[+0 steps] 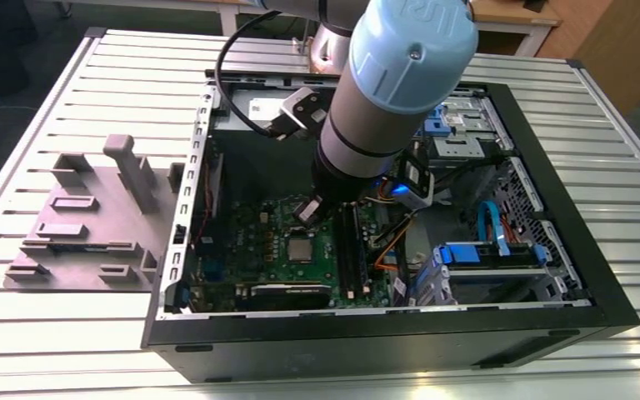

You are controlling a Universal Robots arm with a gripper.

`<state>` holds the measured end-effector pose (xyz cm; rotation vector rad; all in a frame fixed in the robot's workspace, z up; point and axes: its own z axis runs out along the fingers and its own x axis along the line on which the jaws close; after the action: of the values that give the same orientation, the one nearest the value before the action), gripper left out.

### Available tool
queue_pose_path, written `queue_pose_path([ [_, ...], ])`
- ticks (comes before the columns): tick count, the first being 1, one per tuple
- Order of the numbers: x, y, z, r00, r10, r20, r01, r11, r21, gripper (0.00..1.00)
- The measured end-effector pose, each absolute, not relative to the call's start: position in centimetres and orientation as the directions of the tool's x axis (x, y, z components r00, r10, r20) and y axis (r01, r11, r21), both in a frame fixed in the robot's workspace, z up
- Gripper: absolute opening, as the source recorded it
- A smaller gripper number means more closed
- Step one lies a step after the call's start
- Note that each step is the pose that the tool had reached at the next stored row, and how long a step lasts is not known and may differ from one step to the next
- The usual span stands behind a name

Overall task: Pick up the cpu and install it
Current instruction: 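Close the cpu cover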

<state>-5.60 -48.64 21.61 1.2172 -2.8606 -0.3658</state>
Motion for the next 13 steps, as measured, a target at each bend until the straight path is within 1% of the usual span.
queue_pose_path([
  [13, -5.55, -48.71, 21.61, -0.660, -0.747, -0.082, -0.743, 0.632, 0.219, 0.10],
])
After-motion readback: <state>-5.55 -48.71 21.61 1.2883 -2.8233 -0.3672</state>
